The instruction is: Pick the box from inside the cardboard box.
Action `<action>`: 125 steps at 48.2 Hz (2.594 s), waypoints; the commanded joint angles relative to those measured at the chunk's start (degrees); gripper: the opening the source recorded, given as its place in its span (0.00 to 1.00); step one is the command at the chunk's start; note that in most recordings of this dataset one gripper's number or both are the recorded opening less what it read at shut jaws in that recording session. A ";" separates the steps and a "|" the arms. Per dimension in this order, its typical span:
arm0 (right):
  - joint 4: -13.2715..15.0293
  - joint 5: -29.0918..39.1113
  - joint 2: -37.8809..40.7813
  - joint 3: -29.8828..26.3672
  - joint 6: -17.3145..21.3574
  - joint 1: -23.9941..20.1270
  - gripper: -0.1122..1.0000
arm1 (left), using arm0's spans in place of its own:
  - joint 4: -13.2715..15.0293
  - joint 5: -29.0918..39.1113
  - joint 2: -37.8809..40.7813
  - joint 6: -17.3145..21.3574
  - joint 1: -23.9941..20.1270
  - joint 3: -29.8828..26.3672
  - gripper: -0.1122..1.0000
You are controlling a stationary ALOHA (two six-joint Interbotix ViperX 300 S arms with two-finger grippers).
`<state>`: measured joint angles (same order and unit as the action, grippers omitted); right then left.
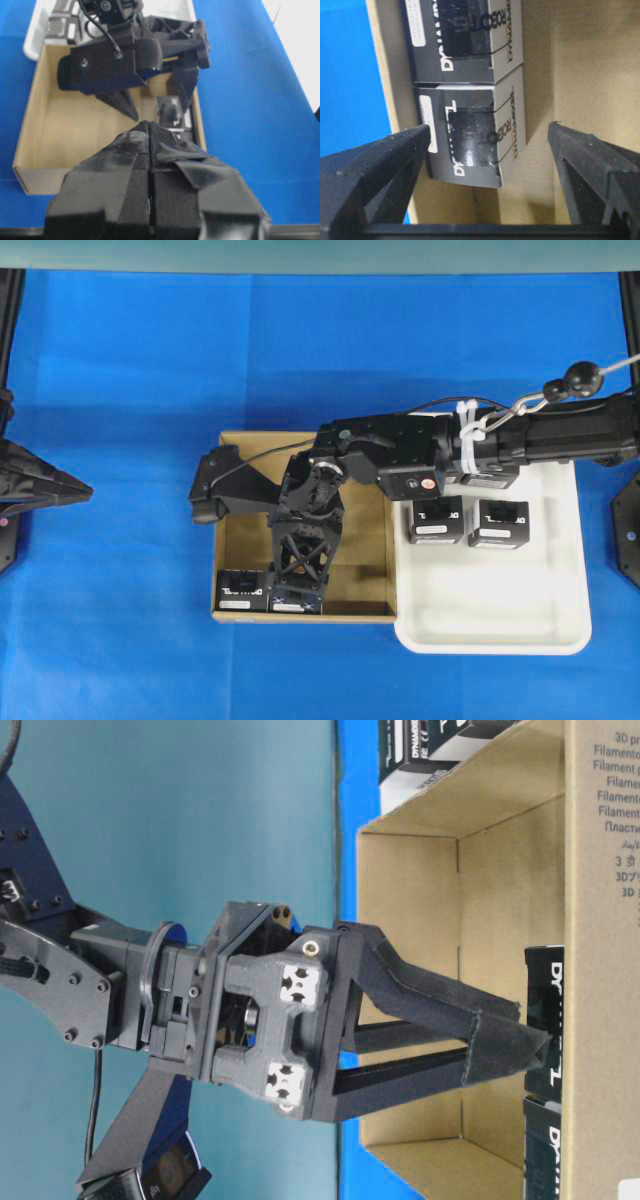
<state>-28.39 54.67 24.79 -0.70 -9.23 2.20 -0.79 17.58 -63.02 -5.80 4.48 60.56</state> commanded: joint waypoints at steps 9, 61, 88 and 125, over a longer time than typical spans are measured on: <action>-0.26 -0.09 0.88 0.26 -1.05 -0.18 0.99 | -0.09 -0.26 0.44 0.00 0.09 -1.23 0.04; 1.85 -0.88 0.53 3.43 -1.49 4.75 0.99 | -0.09 -0.62 0.62 -0.09 0.09 -1.14 0.04; 3.60 -0.53 0.26 3.25 -4.48 10.55 0.99 | -0.09 -0.97 0.62 0.00 0.09 -1.05 0.04; 4.83 0.26 -1.85 2.02 -6.24 10.99 0.99 | -0.09 -1.76 0.79 0.00 0.09 -0.70 0.04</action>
<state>-23.73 54.93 23.99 1.76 -15.38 13.36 -0.70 16.35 -62.75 -5.80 4.48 60.64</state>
